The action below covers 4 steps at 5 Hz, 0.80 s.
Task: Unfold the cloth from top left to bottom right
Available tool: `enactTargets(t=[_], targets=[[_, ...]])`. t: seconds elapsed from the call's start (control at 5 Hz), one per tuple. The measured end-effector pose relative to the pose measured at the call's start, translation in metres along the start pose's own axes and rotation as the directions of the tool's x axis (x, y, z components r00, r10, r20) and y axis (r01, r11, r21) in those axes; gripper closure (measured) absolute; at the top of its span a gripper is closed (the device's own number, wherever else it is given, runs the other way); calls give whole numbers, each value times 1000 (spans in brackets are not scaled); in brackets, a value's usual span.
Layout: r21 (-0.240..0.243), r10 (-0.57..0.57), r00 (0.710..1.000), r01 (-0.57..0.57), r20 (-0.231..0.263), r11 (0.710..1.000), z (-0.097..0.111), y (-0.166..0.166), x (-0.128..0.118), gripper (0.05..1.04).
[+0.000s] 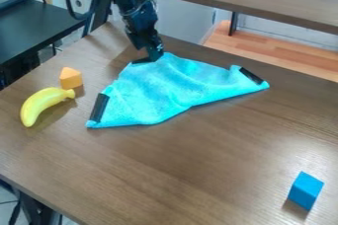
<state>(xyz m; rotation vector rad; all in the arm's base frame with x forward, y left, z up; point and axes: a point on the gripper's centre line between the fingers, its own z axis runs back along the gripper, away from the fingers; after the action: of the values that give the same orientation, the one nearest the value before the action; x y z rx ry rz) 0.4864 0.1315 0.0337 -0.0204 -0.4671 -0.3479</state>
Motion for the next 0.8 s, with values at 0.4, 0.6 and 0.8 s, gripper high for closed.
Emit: enactTargets(t=[0.4,0.6,0.8], targets=[[21,-23,999,24,-24,999,-2,3,-6,559],[18,-26,999,27,-46,999,-10,3,-12,831],[22,-24,998,25,-55,999,-10,3,-14,928]])
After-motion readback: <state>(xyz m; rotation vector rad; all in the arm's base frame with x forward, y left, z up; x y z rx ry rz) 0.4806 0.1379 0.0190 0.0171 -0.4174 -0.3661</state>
